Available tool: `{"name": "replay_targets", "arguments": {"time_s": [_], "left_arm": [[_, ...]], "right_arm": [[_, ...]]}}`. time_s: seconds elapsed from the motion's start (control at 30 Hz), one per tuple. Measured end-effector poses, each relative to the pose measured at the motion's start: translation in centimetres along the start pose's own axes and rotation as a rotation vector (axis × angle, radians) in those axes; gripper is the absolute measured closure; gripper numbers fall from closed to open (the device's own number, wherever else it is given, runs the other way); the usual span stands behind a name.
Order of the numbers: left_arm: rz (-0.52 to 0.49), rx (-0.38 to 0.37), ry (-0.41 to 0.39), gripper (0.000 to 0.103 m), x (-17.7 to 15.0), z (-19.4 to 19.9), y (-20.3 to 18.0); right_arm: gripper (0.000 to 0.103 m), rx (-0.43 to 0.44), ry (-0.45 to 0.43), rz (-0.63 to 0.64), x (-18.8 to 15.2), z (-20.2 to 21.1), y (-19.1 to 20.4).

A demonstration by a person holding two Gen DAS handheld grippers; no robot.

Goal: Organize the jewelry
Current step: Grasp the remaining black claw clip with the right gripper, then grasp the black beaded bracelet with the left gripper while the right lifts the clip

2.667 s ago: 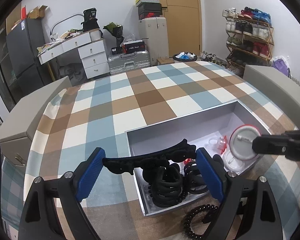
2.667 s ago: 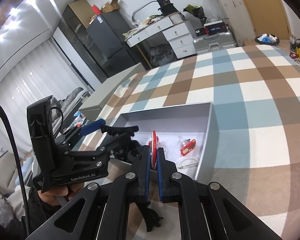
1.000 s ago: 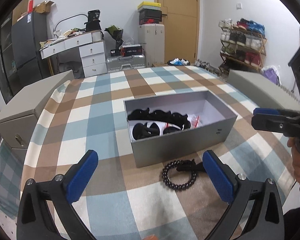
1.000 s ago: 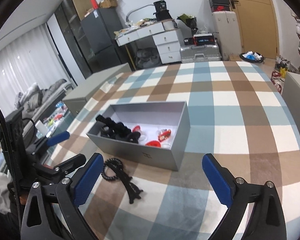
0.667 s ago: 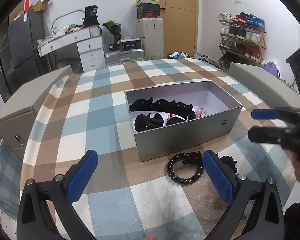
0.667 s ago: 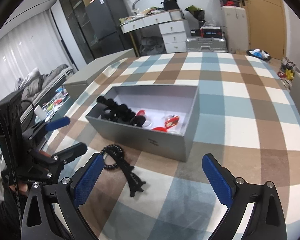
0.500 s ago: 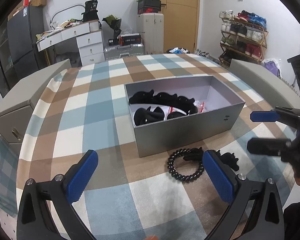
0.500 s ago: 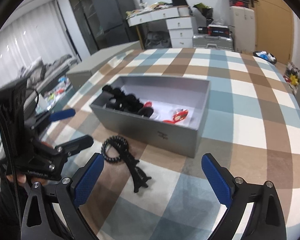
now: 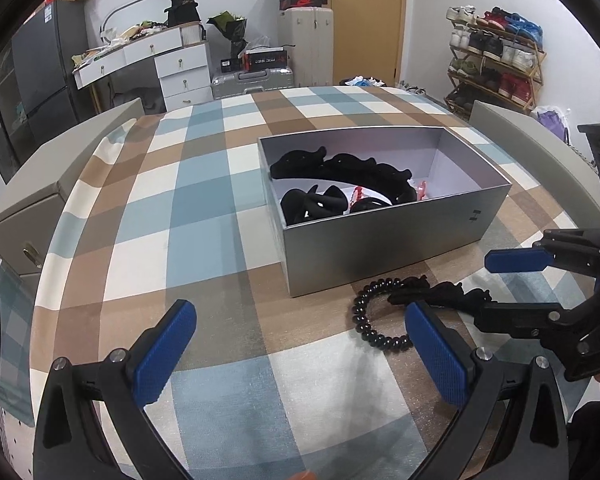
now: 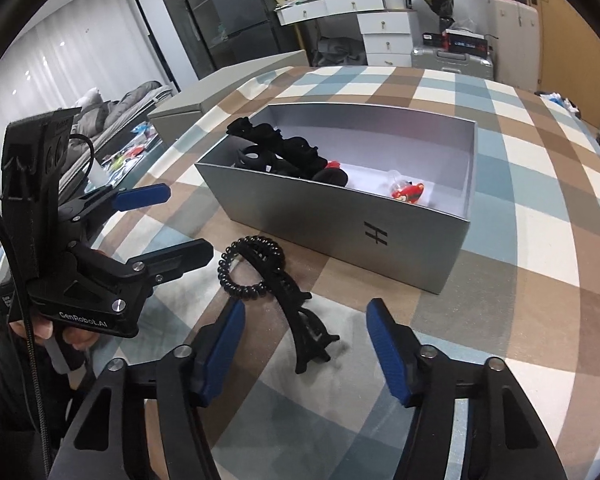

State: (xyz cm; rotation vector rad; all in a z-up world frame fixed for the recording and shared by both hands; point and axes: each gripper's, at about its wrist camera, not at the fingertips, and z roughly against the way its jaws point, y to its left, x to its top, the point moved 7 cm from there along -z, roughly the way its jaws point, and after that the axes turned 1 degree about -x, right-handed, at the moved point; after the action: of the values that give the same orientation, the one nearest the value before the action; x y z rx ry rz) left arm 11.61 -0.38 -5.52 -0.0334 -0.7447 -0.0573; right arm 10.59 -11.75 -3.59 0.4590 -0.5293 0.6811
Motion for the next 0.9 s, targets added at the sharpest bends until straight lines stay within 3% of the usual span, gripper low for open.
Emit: {"name": "replay_targets", "arguments": {"time_s": [0.17,0.53,0.73,0.9], "left_arm": [[-0.005,-0.002,0.006,0.001,0.0,-0.2,-0.1],[-0.021,0.0,0.019,0.001,-0.2,-0.5,-0.4],[-0.016,-0.001,0.023,0.001,-0.2,-0.5,-0.2],[-0.025,0.005,0.025,0.001,-0.3,-0.5,-0.4]], "right_arm": [[0.054,-0.023,0.003,0.028,-0.1,-0.6,0.6],[0.063,-0.051,-0.007,0.059,0.0,-1.5,1.2],[0.085,-0.076,-0.012,0.093,0.0,-1.7,1.5],[0.087,-0.08,-0.003,0.109,-0.1,-1.6,1.5]]}}
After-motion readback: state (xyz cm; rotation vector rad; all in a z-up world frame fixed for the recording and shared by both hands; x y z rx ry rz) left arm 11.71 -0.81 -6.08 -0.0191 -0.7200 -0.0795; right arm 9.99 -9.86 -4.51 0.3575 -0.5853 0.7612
